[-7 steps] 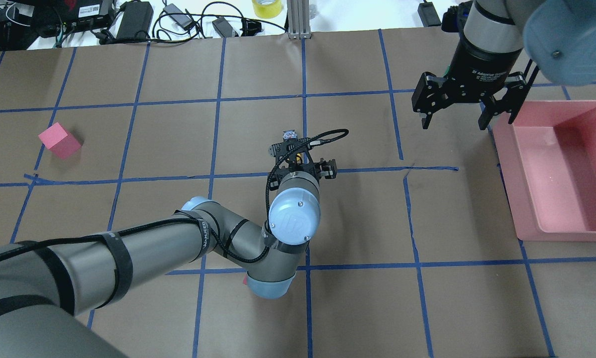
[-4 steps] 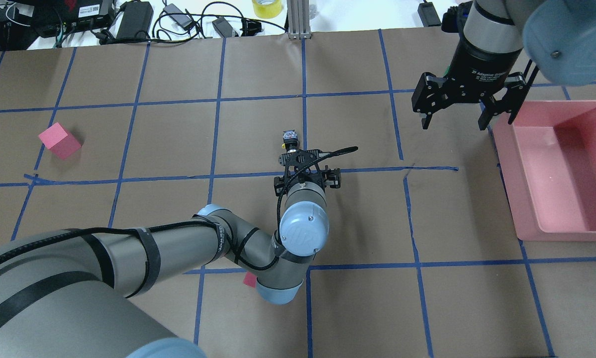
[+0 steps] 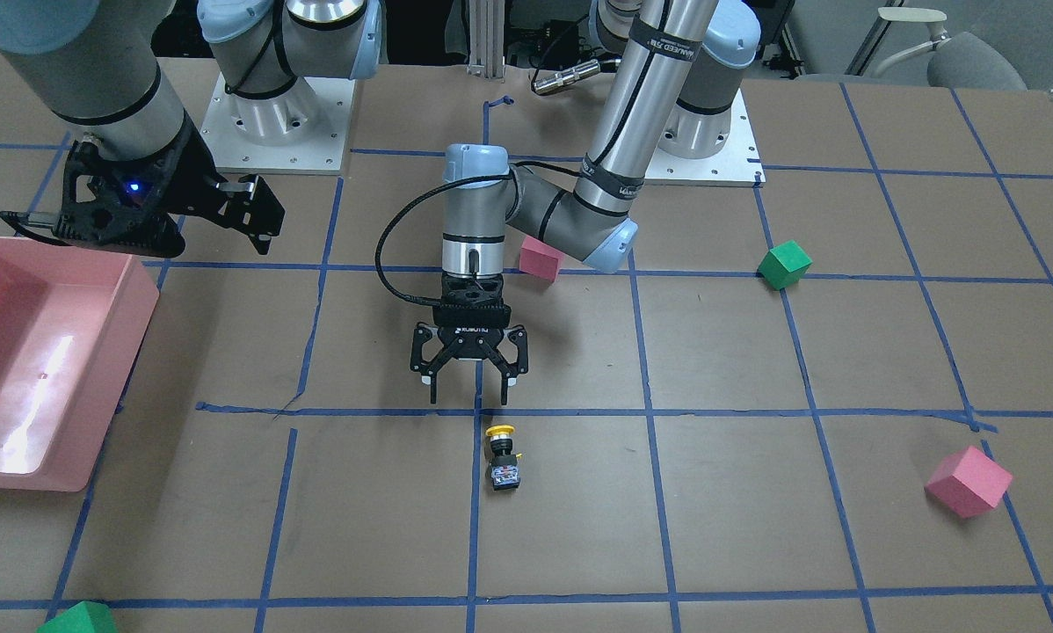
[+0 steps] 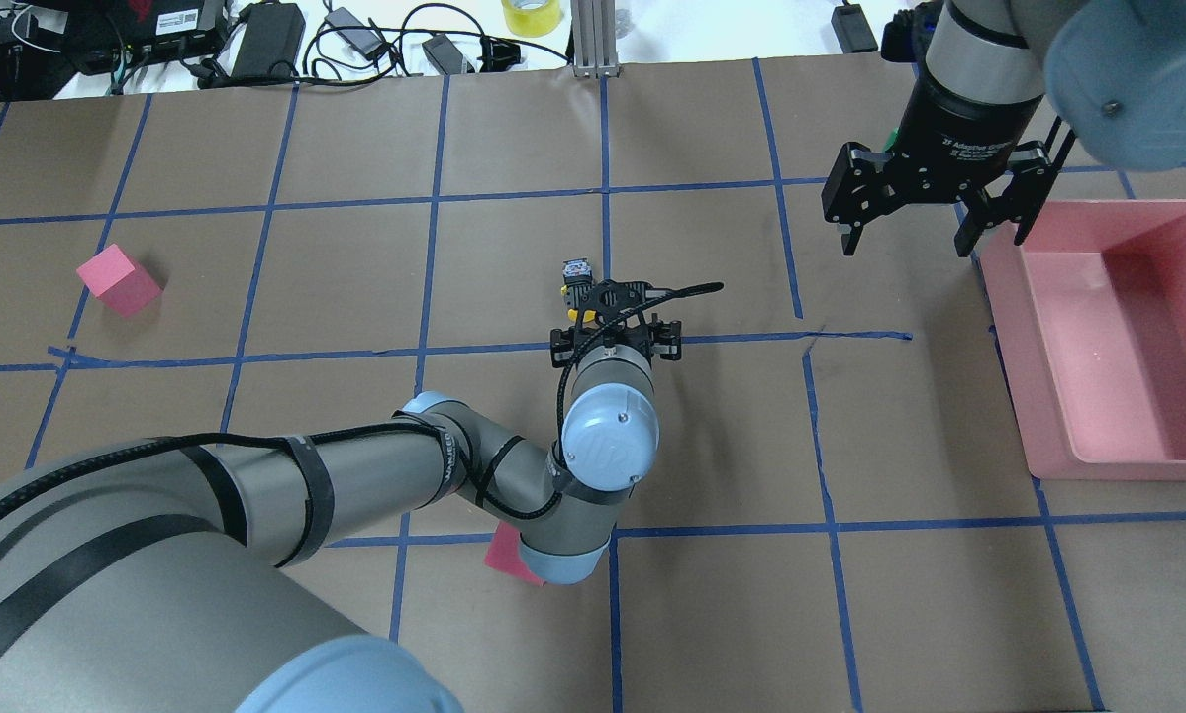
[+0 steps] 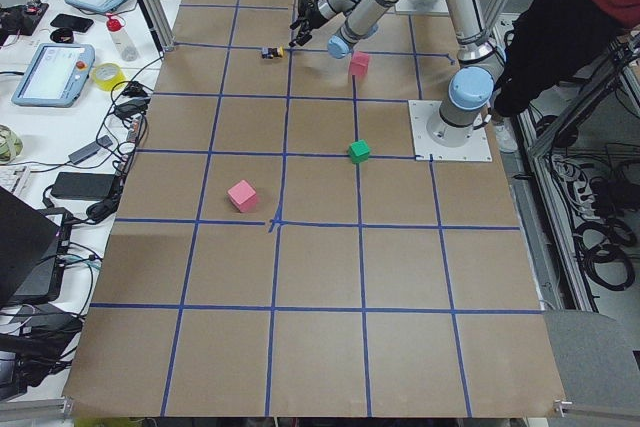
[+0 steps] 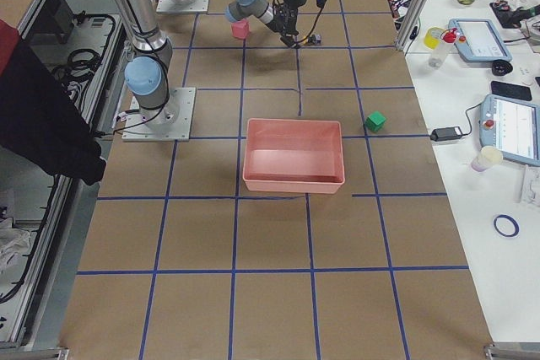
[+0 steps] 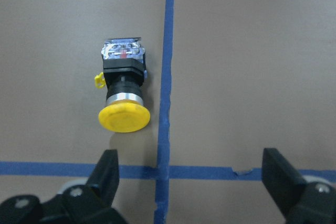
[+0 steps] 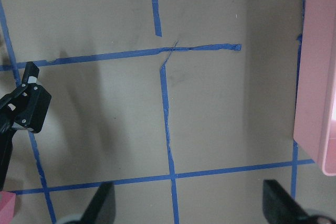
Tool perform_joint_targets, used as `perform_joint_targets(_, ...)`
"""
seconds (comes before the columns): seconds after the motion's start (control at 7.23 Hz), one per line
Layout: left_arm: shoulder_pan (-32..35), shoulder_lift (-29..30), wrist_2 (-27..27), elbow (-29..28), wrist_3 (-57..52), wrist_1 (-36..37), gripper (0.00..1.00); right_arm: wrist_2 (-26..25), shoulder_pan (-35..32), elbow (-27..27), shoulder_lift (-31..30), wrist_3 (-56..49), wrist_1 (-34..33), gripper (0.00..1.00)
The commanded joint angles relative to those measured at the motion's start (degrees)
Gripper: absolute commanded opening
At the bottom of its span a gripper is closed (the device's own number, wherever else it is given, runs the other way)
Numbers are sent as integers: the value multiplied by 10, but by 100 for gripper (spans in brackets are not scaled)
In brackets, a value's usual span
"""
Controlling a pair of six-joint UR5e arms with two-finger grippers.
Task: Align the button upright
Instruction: 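Lower the left gripper and grasp the button body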
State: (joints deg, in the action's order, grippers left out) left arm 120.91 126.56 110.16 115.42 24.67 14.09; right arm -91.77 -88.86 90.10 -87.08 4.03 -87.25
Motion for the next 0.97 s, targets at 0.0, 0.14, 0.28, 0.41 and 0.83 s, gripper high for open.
perform_joint_targets(0.0,-40,-1,-24,-1,-18,7,97,-7,-1,-3,-2,-1,1,100)
perform_joint_targets(0.14,-49,2,-33,-3,-20,8,97,-9,2,-5,-3,0,1,100)
perform_joint_targets(0.28,-53,4,-35,-13,-20,7,97,-9,1,-5,-3,2,1,100)
perform_joint_targets(0.41,-53,21,-36,-25,-20,7,97,-9,1,-6,-3,3,0,100)
perform_joint_targets(0.83,-53,37,-36,-25,-20,7,95,-4,-2,-10,-3,5,-5,100)
